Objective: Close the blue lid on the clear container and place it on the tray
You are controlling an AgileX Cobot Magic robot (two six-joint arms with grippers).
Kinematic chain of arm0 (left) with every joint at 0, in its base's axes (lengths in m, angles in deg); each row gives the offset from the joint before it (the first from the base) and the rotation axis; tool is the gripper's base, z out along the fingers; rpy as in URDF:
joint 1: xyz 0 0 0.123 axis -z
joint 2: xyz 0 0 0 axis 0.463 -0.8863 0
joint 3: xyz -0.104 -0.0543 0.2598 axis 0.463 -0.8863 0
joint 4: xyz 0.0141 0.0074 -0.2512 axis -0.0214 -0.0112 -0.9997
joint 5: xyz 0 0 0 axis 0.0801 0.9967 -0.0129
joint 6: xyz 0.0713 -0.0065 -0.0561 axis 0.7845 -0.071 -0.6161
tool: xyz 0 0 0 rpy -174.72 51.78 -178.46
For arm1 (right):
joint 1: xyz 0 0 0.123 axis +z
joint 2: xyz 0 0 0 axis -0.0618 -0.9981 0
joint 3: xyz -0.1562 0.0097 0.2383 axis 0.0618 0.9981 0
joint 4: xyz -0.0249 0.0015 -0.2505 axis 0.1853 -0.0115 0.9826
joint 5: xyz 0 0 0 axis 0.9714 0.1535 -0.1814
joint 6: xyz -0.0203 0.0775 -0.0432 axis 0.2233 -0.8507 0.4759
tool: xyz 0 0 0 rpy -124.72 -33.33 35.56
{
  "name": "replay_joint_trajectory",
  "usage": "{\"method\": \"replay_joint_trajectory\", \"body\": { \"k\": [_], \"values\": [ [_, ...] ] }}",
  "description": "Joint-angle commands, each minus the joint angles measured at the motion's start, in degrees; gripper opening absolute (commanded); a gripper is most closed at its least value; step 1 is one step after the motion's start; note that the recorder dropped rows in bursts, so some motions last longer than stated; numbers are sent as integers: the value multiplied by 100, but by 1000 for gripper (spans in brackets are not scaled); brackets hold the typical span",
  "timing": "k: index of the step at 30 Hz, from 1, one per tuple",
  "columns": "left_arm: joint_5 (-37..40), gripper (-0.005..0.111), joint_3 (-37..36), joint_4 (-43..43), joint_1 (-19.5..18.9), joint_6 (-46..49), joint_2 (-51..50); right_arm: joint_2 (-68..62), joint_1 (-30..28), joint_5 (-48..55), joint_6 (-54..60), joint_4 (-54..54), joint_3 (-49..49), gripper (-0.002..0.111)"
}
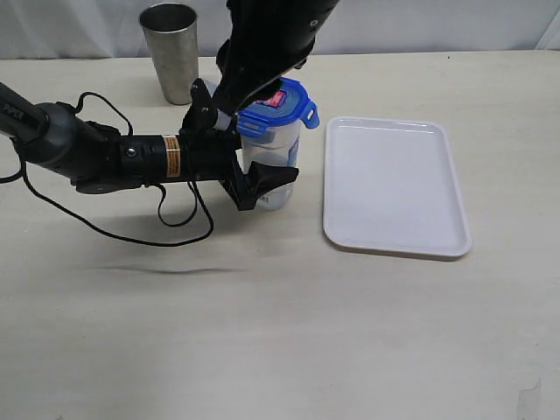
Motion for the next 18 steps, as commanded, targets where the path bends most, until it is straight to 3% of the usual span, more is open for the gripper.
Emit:
{"method": "replay_joint_trajectory", "body": {
  "k": [1,18],
  "values": [
    [391,0,-33,68,-19,-11,-36,-264,12,46,-22,364,-18,48],
    [356,0,-33,68,-19,-10,-36,-849,12,155,55,1139,-18,45]
  ]
}}
